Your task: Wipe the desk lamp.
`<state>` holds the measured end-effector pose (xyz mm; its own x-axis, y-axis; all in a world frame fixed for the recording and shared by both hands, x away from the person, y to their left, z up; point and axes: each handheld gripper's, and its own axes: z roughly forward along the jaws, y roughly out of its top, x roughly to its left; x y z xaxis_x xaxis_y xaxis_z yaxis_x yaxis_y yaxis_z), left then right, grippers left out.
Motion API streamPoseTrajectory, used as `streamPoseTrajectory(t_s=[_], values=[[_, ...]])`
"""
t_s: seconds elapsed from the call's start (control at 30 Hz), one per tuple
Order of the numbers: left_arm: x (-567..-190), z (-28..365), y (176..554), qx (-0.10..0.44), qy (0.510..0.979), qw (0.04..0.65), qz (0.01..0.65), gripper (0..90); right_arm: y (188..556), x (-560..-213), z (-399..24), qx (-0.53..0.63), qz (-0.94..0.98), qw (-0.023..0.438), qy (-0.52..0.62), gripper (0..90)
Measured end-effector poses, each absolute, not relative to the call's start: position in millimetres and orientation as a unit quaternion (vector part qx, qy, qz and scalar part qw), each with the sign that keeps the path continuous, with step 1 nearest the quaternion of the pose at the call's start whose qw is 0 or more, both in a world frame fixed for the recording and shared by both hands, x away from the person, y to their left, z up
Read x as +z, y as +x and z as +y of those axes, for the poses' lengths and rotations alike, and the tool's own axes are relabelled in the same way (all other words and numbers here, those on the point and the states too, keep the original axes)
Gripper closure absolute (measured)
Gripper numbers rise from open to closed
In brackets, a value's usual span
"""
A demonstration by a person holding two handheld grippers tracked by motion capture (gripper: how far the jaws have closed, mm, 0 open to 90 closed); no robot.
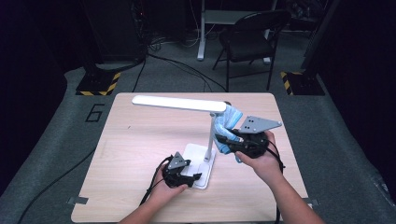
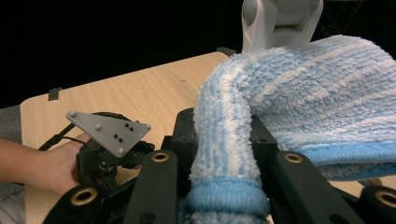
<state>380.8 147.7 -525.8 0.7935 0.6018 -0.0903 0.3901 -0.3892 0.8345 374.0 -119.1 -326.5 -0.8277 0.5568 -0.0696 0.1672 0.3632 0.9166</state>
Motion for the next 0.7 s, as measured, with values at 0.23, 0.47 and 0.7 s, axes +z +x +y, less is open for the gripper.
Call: streamPoseTrajectory(t_s=[0.23, 0.47, 0.7], values=[[-526, 148, 381, 0.115, 0.825, 0.464, 0.301, 26.3, 376, -309, -122, 0.525, 0.801, 0.189, 0.218, 70.1], [-526, 148, 381, 0.115, 0.825, 0.464, 0.301, 26.3, 377, -308, -119, 0.521, 0.804, 0.187, 0.217, 70.3], [-526, 148, 381, 0.115, 0.825, 0.464, 0.300, 26.3, 379, -318, -115, 0.508, 0.812, 0.185, 0.219, 70.6]])
